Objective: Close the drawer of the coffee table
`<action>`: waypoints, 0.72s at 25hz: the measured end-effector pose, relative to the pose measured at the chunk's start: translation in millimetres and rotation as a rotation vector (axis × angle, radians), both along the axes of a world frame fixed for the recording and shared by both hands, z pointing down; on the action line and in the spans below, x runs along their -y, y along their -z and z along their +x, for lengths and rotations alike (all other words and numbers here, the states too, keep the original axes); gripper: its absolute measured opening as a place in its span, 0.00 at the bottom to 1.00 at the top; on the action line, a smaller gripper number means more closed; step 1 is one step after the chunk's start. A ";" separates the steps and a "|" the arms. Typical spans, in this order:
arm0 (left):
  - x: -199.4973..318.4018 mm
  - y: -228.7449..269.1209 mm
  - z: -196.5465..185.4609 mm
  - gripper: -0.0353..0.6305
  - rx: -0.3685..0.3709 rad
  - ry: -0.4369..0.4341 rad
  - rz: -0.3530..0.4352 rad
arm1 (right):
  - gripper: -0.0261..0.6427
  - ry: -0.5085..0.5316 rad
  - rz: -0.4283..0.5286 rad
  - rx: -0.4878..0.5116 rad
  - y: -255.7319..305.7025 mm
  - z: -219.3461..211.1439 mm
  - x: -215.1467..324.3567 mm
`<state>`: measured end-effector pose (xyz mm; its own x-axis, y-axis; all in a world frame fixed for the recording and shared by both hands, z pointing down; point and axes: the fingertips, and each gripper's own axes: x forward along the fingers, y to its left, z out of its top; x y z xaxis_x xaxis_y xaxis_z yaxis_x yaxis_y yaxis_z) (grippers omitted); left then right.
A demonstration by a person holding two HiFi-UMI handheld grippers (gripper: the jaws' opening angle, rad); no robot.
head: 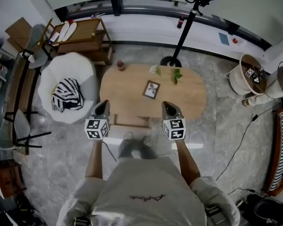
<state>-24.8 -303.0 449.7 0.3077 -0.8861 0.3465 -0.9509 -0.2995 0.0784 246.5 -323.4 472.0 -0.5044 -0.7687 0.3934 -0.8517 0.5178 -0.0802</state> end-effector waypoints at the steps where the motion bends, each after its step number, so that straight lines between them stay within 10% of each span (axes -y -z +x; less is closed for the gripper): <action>1: -3.5 -7.0 -0.6 0.05 0.001 0.004 -0.010 | 0.05 0.007 -0.007 -0.003 -6.2 0.3 -2.5; 18: -17.4 -119.3 -46.3 0.05 -0.008 -0.057 -0.184 | 0.05 -0.028 -0.149 -0.046 -98.8 -45.7 -19.3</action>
<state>-71.0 -285.7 568.9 0.3592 -0.7891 0.4983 -0.9318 -0.3331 0.1441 200.7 -304.1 570.8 -0.4622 -0.7137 0.5263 -0.8703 0.4788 -0.1151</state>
